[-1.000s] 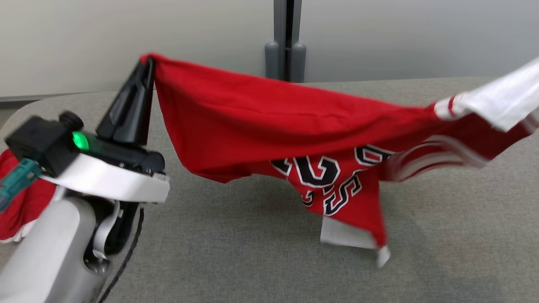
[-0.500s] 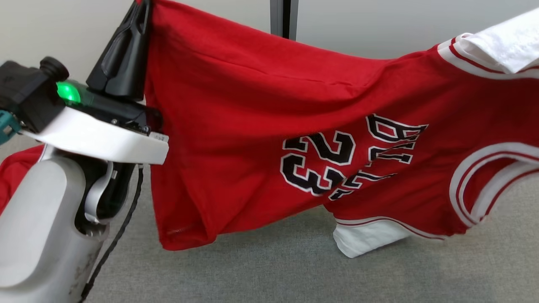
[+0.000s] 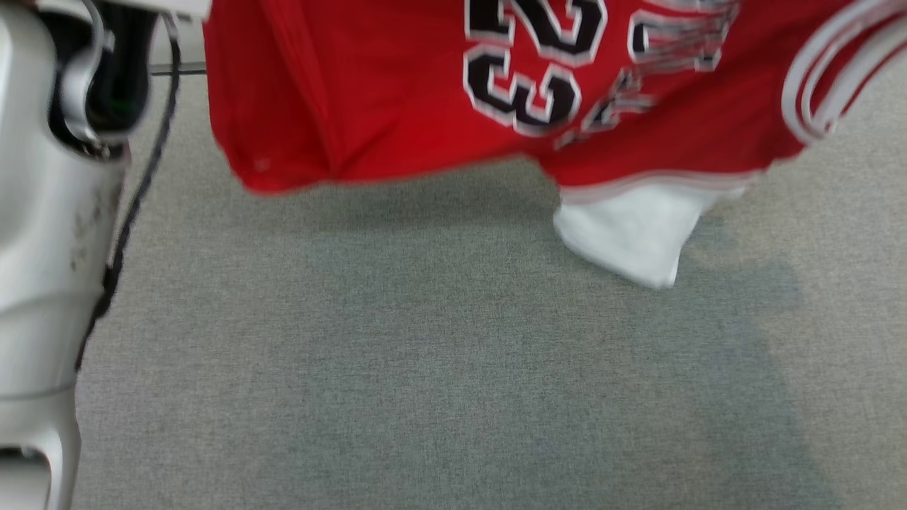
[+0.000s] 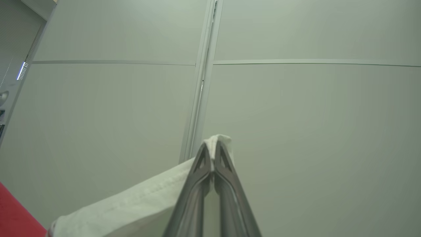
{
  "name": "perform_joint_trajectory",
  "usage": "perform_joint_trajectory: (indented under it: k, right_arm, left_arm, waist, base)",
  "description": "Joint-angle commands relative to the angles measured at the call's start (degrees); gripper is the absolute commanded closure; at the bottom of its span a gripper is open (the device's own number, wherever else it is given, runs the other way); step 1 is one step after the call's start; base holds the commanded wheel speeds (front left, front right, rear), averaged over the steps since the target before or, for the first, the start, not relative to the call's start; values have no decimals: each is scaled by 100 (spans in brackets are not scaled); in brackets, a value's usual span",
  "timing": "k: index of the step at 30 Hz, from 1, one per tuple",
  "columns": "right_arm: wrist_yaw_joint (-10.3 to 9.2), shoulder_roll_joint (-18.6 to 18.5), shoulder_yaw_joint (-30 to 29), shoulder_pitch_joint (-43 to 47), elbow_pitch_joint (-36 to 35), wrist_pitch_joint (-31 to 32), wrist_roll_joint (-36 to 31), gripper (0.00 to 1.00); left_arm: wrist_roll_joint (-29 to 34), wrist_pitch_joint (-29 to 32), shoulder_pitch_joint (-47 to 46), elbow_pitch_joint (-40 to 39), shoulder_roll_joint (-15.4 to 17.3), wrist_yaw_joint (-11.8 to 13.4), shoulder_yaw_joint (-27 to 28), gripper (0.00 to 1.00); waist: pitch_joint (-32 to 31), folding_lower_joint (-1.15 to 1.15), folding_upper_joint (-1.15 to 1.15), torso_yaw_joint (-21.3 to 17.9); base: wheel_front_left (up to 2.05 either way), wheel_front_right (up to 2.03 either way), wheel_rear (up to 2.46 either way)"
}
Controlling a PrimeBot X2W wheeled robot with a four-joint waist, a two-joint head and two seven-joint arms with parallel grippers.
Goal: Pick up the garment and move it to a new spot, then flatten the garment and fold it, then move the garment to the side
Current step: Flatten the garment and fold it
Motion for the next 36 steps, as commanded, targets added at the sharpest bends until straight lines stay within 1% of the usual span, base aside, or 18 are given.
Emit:
perform_joint_trajectory:
  k: [1,5,8,10,14,19,20,22,24,26,29,33,36]
  right_arm:
    - [-1,4,190,-500,367,-187,75,100]
    - [-1,138,674,-1472,1387,-557,194,100]
    - [-1,284,1103,-1865,2201,-703,340,100]
    - [-1,414,1372,-1977,2721,-793,465,100]
    - [-1,651,1800,-1802,3638,-1035,768,100]
    - [0,935,2313,-1111,4457,-1286,1215,100]
    - [0,935,2313,-1111,4457,-1286,1215,100]
    - [0,993,2468,-714,4675,-1367,1408,100]
    - [-1,1046,2565,-292,4815,-1447,1640,100]
    - [-1,1076,2637,122,4824,-1504,1870,100]
    - [-1,1026,2645,778,4717,-1540,2118,100]
    - [0,916,2386,1775,4123,-1539,2199,100]
    - [-1,814,2128,2577,3530,-1540,2058,100]
  left_arm:
    - [45,-174,-397,420,-21,-130,35,100]
    - [44,-367,-1121,1456,-94,-369,20,100]
    - [-30,-363,-1390,2196,-162,-499,-69,100]
    - [-106,-410,-1410,2667,-233,-560,-114,100]
    - [-285,-514,-1138,3579,-407,-621,-190,100]
    - [-635,-636,-537,4409,-719,-654,-228,100]
    - [-635,-636,-537,4409,-719,-654,-228,100]
    - [-829,-672,-188,4554,-874,-656,-270,100]
    - [-1022,-690,168,4613,-948,-658,-305,100]
    - [-1231,-712,504,4585,-1014,-659,-351,100]
    - [-1472,-721,1002,4453,-1058,-660,-373,100]
    - [-1571,-721,1801,4023,-995,-660,-202,100]
    - [-1522,-715,2394,3651,-945,-661,-59,100]
  waist:
    - [159,0,0,20]
    - [188,0,0,-47]
    - [229,0,0,-98]
    - [247,0,0,-128]
    - [349,0,0,-181]
    - [469,0,0,-199]
    - [469,0,0,-199]
    - [508,0,0,-189]
    - [525,0,0,-180]
    - [533,0,0,-163]
    - [504,0,0,-150]
    - [303,0,0,-159]
    - [88,0,0,-158]
  base:
    - [0,0,0]
    - [0,0,0]
    - [0,0,0]
    - [0,0,0]
    - [0,0,0]
    - [0,0,0]
    - [0,0,0]
    - [0,0,0]
    - [0,0,0]
    - [0,0,0]
    - [0,0,0]
    - [0,0,0]
    - [0,0,0]
